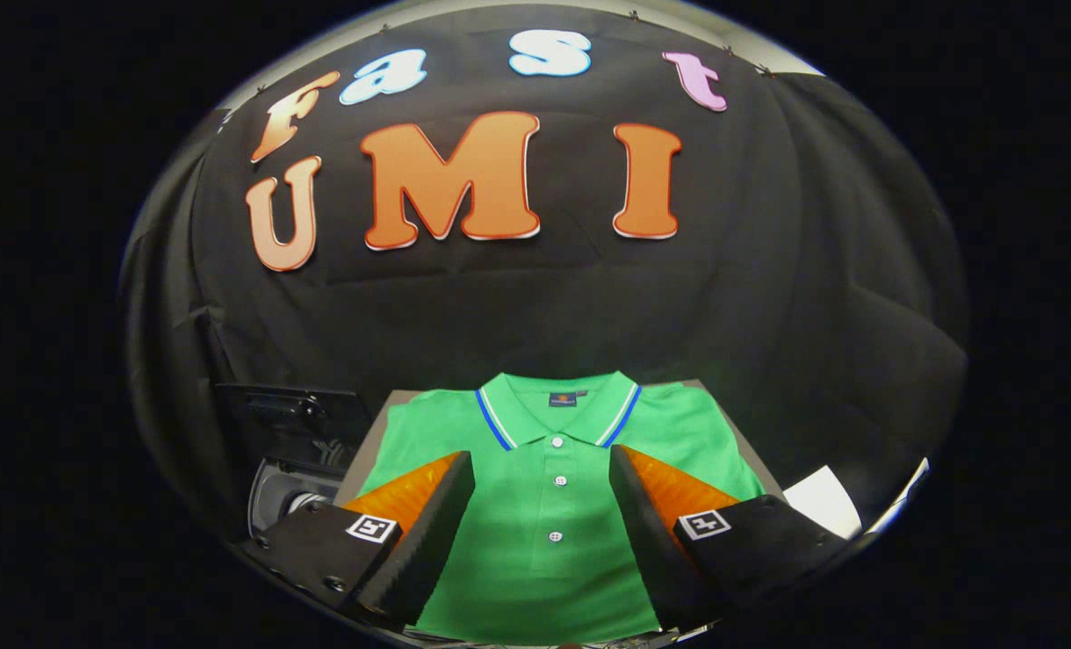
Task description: Put the clothes into the washing machine and then close the washing machine lid.
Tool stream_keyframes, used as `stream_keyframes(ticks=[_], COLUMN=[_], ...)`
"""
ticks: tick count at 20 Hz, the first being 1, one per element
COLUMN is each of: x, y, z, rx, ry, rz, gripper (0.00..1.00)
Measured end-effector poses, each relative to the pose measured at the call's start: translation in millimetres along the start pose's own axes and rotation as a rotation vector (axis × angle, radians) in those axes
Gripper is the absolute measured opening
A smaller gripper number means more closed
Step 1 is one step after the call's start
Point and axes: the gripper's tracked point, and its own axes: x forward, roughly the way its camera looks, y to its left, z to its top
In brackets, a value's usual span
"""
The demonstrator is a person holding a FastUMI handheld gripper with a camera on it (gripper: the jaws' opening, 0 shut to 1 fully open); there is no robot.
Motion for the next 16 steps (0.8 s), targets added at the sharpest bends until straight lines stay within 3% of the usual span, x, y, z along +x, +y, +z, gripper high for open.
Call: stream_keyframes(ticks=[6, 16], x=[34, 43], y=[-8, -9], z=[-28, -50], rx=[0.043, 0.080], ry=[0.154, 0.365], rz=[-0.025, -0.010], gripper=[0.99, 0.99])
